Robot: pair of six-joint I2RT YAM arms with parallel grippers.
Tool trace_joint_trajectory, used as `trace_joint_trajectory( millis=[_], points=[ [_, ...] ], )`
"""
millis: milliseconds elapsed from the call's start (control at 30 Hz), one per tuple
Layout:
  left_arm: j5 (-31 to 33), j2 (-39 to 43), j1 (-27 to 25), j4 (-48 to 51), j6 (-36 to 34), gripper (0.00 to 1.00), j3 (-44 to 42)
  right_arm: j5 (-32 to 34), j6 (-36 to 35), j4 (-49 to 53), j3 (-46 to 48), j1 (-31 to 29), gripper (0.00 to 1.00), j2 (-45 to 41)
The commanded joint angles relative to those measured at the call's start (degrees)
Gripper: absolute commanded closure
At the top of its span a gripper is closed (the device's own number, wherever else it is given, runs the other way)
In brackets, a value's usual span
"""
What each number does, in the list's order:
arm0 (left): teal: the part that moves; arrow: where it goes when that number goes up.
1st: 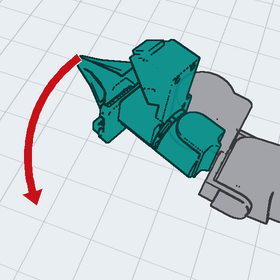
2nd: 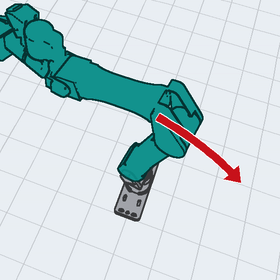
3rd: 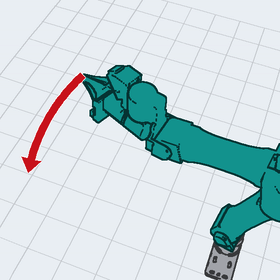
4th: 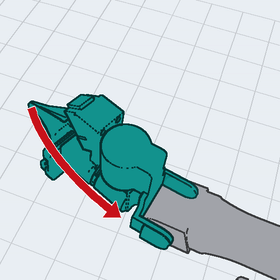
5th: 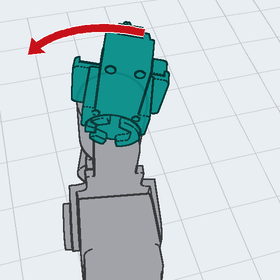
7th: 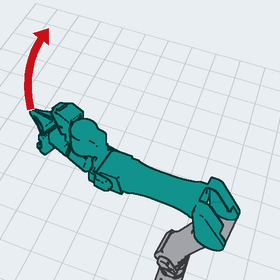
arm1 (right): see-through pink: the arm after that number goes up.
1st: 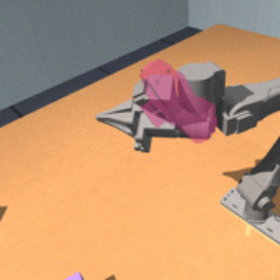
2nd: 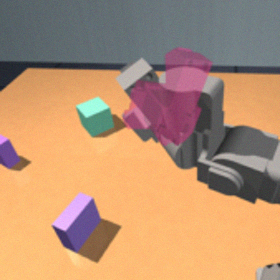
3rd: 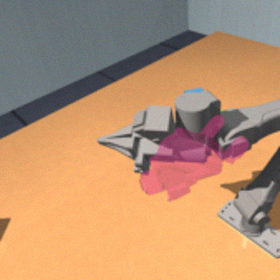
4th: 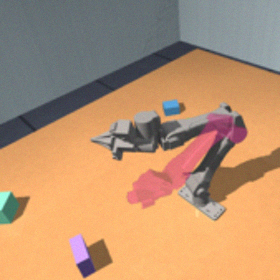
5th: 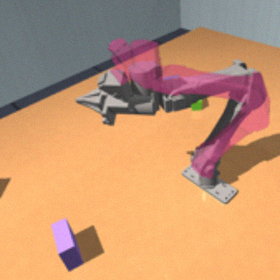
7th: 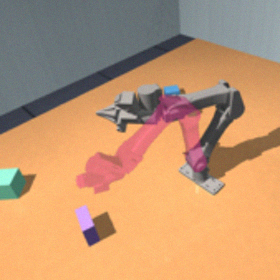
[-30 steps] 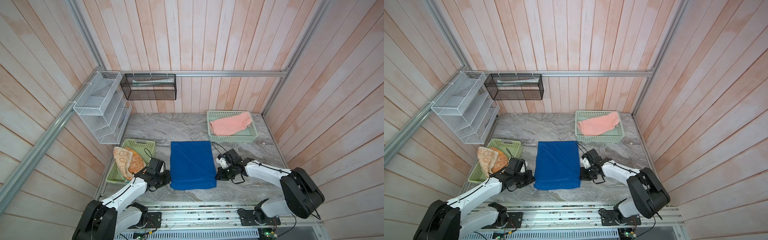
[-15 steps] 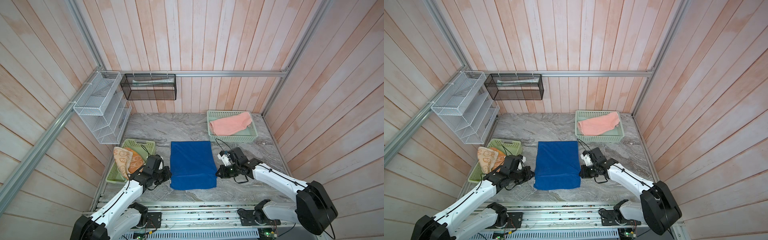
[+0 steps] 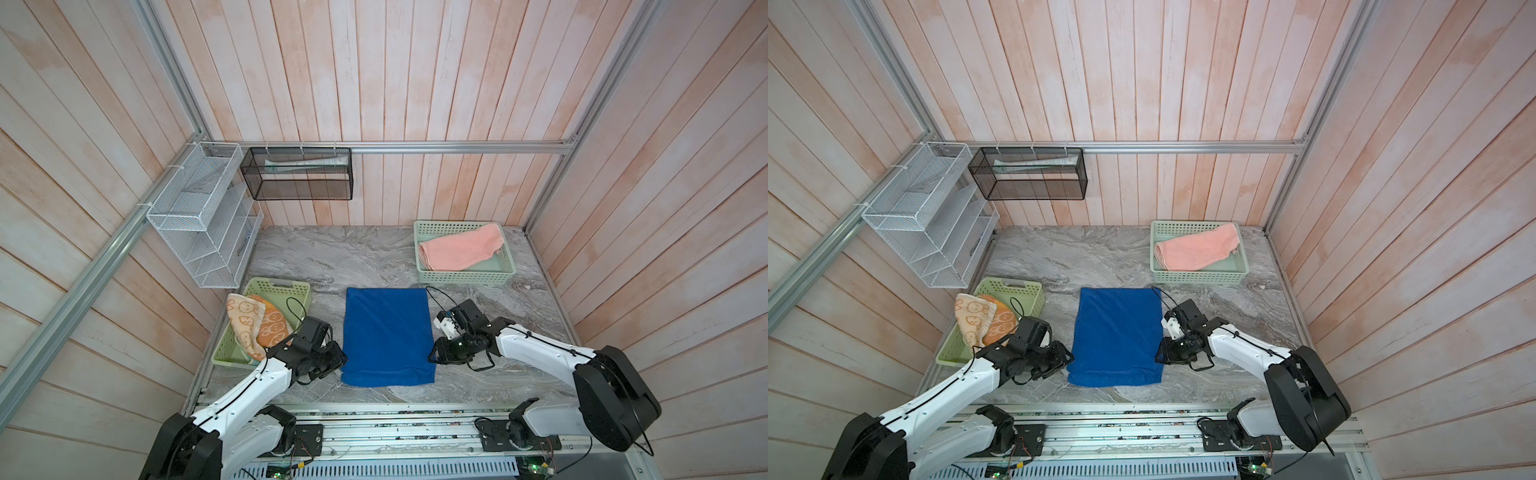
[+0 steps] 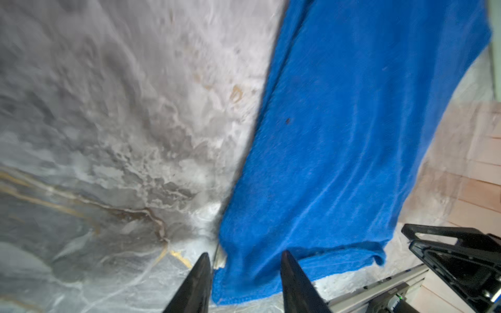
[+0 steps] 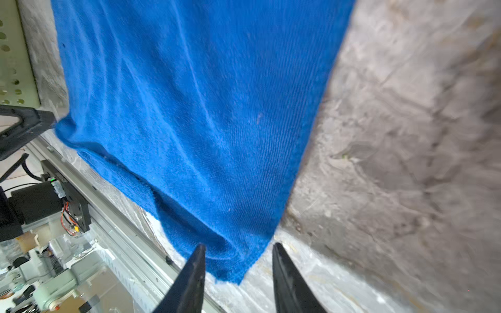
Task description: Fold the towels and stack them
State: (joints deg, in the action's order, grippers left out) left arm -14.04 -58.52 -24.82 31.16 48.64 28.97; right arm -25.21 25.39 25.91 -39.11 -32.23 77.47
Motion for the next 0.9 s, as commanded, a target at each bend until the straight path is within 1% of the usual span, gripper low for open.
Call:
trace_joint_trajectory(
  millis=[0,100,200,333,500,567,700,867],
  points=[
    [4.18,0.97,-0.22,2.63,-2.71,0.59,5.13,4.94,-0.44,5.28,-5.08,-0.44,0.58,-1.58],
    [3.55,-2.99,-0.86,1.54,-4.64,0.67,7.64,5.22,-0.11,4.34,-8.2,-2.89,0.6,0.76],
    [3.39,-7.96,-3.99,-1.01,-5.14,0.75,8.84,4.07,0.99,1.09,-9.7,-6.59,0.64,4.97],
    [4.04,-13.84,-7.89,-4.22,-4.64,0.76,8.57,1.87,2.77,-4.57,-9.71,-12.28,0.7,11.75],
    [4.98,-17.22,-11.79,-6.21,-2.99,0.76,5.45,1.91,3.95,-6.73,-9.05,-17.86,0.73,17.43],
    [5.59,-16.71,-13.74,-5.46,-1.66,0.76,4.22,2.59,4.68,-6.1,-8.89,-20.66,0.74,17.33],
    [8.08,-12.18,-18.44,-2.43,2.68,0.73,1.28,3.29,8.76,-6.62,-6.18,-25.69,0.74,13.51],
    [7.32,-6.56,-21.85,-0.11,8.16,0.7,-3.11,3.15,13.85,-9.23,-1.07,-28.15,0.72,8.08]
  ],
)
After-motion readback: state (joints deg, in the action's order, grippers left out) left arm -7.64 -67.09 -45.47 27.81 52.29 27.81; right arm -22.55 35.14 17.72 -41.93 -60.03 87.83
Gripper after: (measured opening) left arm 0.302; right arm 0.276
